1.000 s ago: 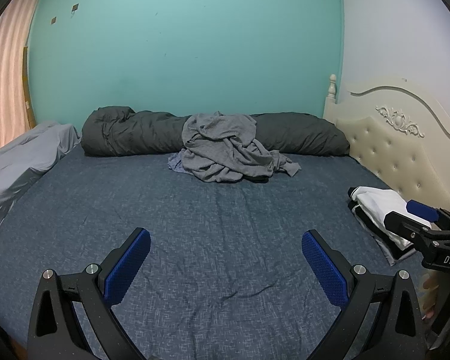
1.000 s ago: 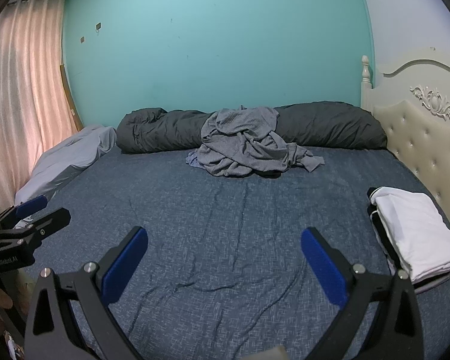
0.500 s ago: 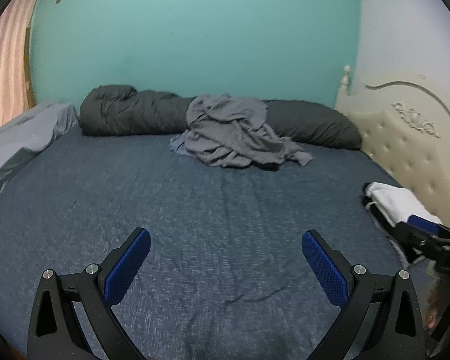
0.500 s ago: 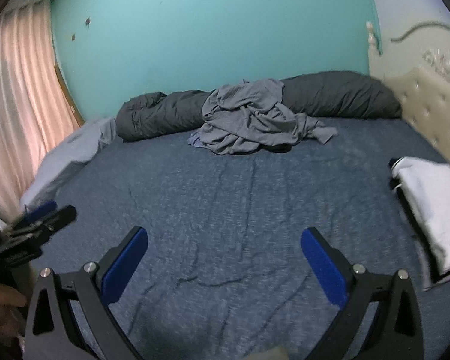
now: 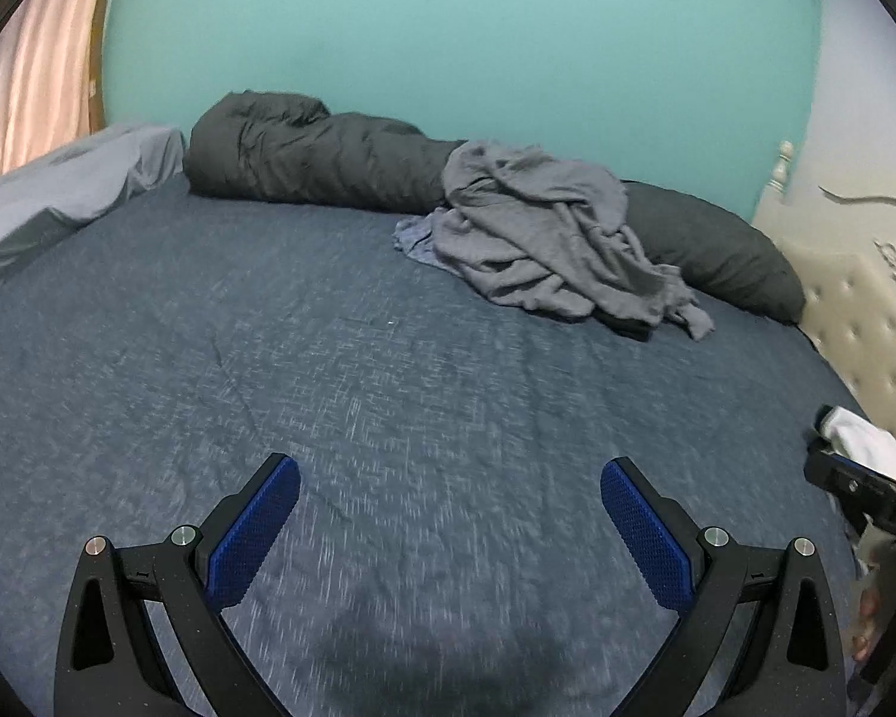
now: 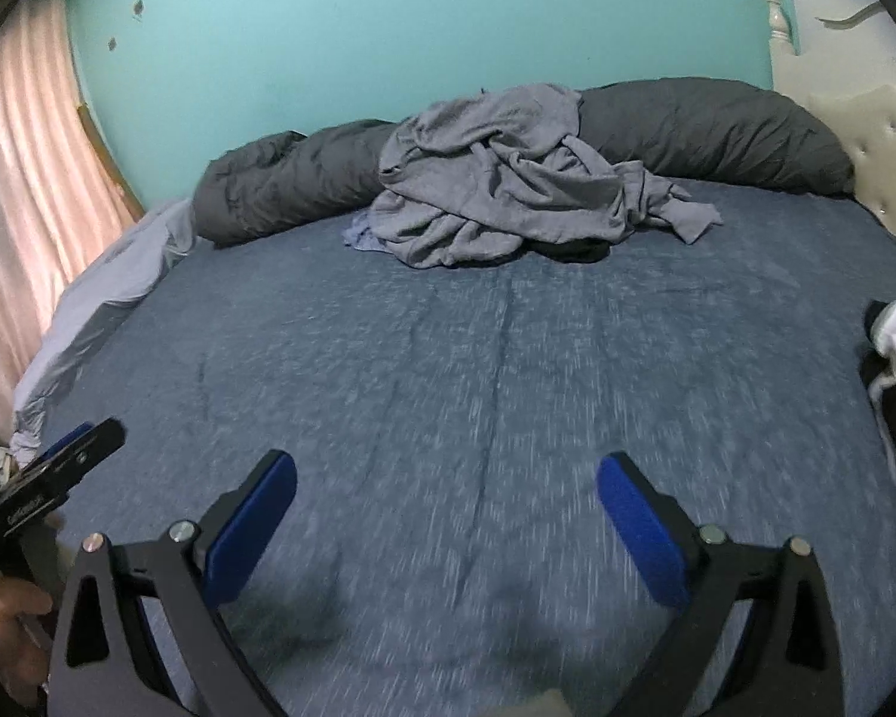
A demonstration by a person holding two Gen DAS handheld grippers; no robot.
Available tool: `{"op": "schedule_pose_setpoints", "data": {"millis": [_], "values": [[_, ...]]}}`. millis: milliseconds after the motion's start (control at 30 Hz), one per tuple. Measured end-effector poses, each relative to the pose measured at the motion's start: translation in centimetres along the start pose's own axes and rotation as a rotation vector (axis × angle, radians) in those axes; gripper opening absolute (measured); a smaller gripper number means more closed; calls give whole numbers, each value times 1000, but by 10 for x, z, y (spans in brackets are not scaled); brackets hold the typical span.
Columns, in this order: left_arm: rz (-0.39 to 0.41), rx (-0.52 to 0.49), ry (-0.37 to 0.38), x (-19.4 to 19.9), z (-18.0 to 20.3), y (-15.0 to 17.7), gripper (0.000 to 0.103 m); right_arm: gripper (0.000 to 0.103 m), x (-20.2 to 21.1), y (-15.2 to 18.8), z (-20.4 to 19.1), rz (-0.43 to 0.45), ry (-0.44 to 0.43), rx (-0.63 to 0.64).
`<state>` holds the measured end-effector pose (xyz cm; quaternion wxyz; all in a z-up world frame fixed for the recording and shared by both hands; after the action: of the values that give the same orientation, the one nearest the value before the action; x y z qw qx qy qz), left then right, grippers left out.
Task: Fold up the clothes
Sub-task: 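Move the right tool to the grey sweatshirt and pinch its fabric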
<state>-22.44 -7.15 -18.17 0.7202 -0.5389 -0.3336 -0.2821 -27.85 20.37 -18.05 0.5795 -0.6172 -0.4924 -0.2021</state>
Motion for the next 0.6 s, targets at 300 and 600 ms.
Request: {"op": "schedule_pose_setpoints", "data": {"millis": [300,600], "values": [[-23,101,23,-75,-27,-51,103,89,-95,-97,36,-16,20,-44],[-67,161,57,-139,-42,-88,103,89,-177,-191,53,-26,77,14]]}}
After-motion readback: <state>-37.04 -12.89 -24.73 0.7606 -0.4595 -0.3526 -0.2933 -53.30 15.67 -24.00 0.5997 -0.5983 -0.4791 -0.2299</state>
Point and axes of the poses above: each gripper's, at about its wrist camera, not at the fingertips, and x roughly against the way its jaws point, z to its right, y to its underside, the point moved 2 cm from there along -x, roughly the way its jaws point, and after that the axes turned 14 degrees about -z, right-handed, at the moved point
